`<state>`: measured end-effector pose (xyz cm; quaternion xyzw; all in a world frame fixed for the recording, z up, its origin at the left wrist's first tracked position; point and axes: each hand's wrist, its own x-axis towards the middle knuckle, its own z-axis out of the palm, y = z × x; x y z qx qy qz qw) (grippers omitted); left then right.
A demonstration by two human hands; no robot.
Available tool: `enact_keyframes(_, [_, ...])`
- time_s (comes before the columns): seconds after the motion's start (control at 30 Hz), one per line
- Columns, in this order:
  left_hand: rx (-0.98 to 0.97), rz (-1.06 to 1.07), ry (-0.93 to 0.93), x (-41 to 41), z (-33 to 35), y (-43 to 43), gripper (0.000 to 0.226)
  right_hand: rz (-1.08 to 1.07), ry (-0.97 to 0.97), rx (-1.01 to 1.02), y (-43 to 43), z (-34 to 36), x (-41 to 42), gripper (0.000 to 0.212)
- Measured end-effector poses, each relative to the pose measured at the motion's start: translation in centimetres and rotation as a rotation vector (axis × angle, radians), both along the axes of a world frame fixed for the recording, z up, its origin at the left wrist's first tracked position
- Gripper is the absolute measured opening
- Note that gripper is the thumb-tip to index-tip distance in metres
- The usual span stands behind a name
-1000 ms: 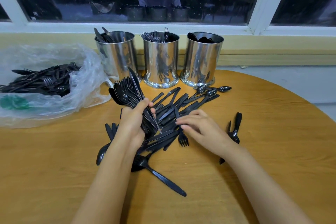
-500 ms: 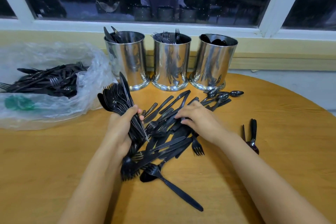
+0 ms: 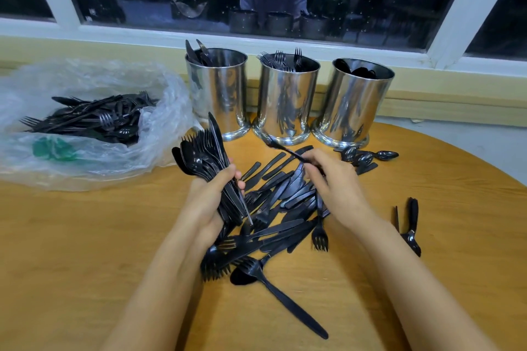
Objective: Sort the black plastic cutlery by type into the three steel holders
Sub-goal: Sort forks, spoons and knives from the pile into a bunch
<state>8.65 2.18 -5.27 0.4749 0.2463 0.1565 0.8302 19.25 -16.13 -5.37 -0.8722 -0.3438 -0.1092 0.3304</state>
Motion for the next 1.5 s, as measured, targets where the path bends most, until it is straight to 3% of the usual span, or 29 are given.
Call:
enact_keyframes(0.17, [-0.049, -0.023, -0.021, 0.0, 0.1, -0.8, 0.013, -0.01, 0.374, 0.308, 1.8, 0.3, -2.3, 0.032])
enact_keyframes(0.3, [-0.012, -0.029, -0.004, 0.0, 0.0, -1.5, 0.013, -0.016, 0.847, 0.786, 2.7, 0.2, -3.9, 0.025])
enact_keyframes(0.4, [0.049, -0.029, -0.002, 0.0, 0.0, -2.1, 0.023, 0.006, 0.862, 0.849, 3.4, 0.3, -4.8, 0.015])
enact_keyframes(0.63, [0.065, -0.032, -0.036, -0.1, -0.2, -2.0, 0.038, 0.063, 0.624, 0.559, 4.6, -0.5, -6.0, 0.008])
enact_keyframes(0.83, [-0.034, 0.072, -0.031, 0.1, -0.1, -1.5, 0.007, 0.179, 0.51, 0.422, 4.2, -0.5, -5.4, 0.014])
enact_keyframes(1.07, [-0.076, 0.119, -0.052, -0.1, -0.2, 0.4, 0.004, -0.033, 0.265, 0.185, 2.9, -0.8, 1.1, 0.014])
enact_keyframes(1.33, [-0.081, 0.135, -0.05, -0.1, -0.3, 0.9, 0.002, 0.139, 0.132, -0.268, 6.7, -2.5, 6.0, 0.028])
enact_keyframes(1.5, [-0.091, 0.146, -0.038, -0.1, -0.4, 1.3, 0.003, 0.181, -0.027, -0.445, 6.3, -2.4, 6.4, 0.027])
